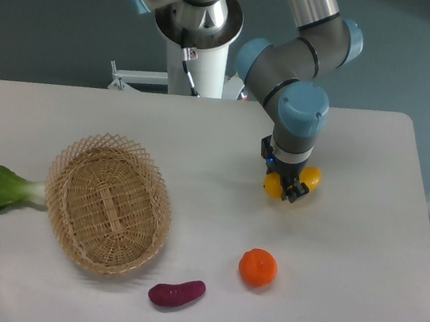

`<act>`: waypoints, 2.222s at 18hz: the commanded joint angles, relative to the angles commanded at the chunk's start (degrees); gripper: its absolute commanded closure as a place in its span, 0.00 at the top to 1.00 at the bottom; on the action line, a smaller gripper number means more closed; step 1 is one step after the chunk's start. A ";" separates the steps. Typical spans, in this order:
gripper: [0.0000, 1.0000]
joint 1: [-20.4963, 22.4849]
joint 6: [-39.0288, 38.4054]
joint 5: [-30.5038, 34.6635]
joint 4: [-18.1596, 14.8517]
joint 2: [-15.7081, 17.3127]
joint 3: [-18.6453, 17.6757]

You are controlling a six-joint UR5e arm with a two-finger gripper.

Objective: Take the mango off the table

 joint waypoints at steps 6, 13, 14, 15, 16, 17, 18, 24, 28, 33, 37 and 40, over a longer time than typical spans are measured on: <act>0.58 -0.62 -5.02 -0.09 0.00 -1.22 4.83; 0.56 -1.67 -9.94 -0.18 0.00 -3.07 8.09; 0.56 -1.67 -9.94 -0.44 0.00 -3.16 8.62; 0.57 -1.67 -9.94 -0.27 0.00 -3.16 8.88; 0.57 -1.67 -9.94 -0.35 0.00 -3.16 8.88; 0.57 -1.67 -9.94 -0.44 0.00 -3.08 8.88; 0.57 -1.76 -9.94 -0.27 0.00 -3.16 8.97; 0.57 -2.11 -10.03 0.00 0.00 -3.16 9.85; 0.57 -2.11 -9.94 -0.09 0.00 -3.25 9.85; 0.57 -2.11 -10.03 -0.44 0.00 -3.25 9.76; 0.57 -1.94 -11.35 -2.89 0.00 -3.16 10.02; 0.57 -1.41 -11.44 -5.01 -0.79 -2.72 10.64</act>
